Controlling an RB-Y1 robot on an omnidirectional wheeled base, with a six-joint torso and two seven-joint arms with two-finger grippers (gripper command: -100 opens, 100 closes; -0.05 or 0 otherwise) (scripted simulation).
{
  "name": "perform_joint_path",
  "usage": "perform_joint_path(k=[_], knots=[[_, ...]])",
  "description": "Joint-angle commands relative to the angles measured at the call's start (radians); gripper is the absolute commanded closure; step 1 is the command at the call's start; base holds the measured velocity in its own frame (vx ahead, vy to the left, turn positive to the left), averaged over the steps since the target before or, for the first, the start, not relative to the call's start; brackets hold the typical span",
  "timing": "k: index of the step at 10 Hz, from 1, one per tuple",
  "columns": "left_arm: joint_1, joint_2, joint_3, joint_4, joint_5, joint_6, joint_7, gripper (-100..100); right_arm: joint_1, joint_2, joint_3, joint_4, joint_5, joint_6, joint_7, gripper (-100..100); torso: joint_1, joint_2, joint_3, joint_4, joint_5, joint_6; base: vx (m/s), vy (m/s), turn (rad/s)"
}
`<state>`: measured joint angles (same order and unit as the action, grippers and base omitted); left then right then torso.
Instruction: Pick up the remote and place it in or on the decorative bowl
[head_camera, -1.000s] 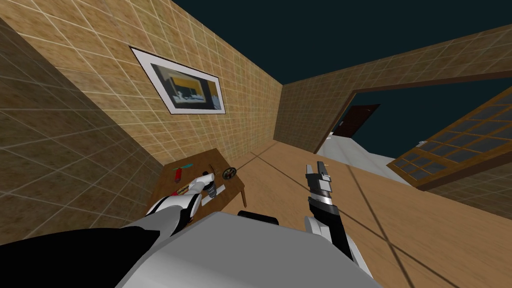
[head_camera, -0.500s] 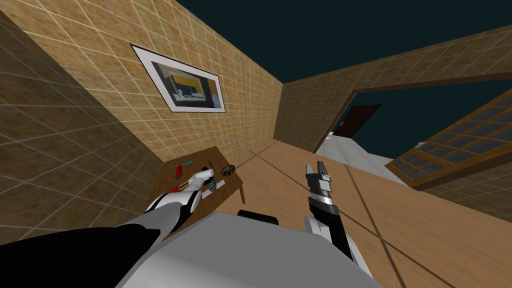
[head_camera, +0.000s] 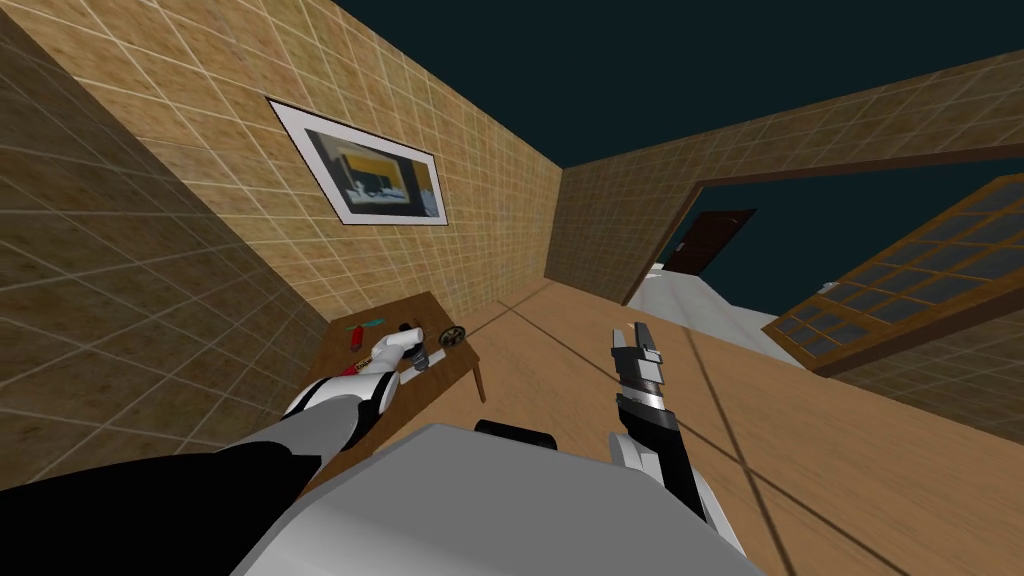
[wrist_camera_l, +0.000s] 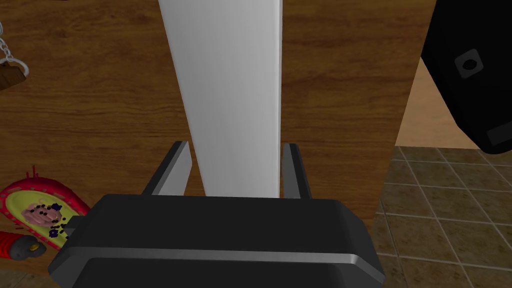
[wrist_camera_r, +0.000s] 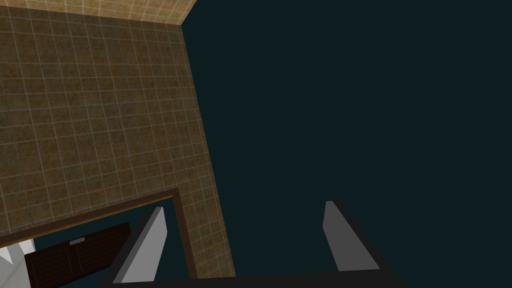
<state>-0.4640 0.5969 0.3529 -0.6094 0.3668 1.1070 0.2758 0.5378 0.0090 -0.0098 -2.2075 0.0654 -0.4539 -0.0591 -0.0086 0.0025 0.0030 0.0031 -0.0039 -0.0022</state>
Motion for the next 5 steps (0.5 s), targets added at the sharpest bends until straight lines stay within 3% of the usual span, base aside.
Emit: perform_joint_path(k=[1, 5], knots=[[-0.013, 0.031, 0.014, 0.025, -0.009, 0.015, 0.011, 100, 0.000, 0.000, 0.000, 0.000, 0.000, 0.000, 0.000, 0, 0.000, 0.000, 0.000, 0.000, 0.000, 0.000, 0.102, -0.056, -0.061], [0.005, 0.064, 0.035, 0.025, -0.009, 0.071, 0.033, 100, 0.000, 0.000, 0.000, 0.000, 0.000, 0.000, 0.000, 0, 0.005, -0.011, -0.007, -0.003, 0.002, 0.001, 0.139, -0.025, -0.071]])
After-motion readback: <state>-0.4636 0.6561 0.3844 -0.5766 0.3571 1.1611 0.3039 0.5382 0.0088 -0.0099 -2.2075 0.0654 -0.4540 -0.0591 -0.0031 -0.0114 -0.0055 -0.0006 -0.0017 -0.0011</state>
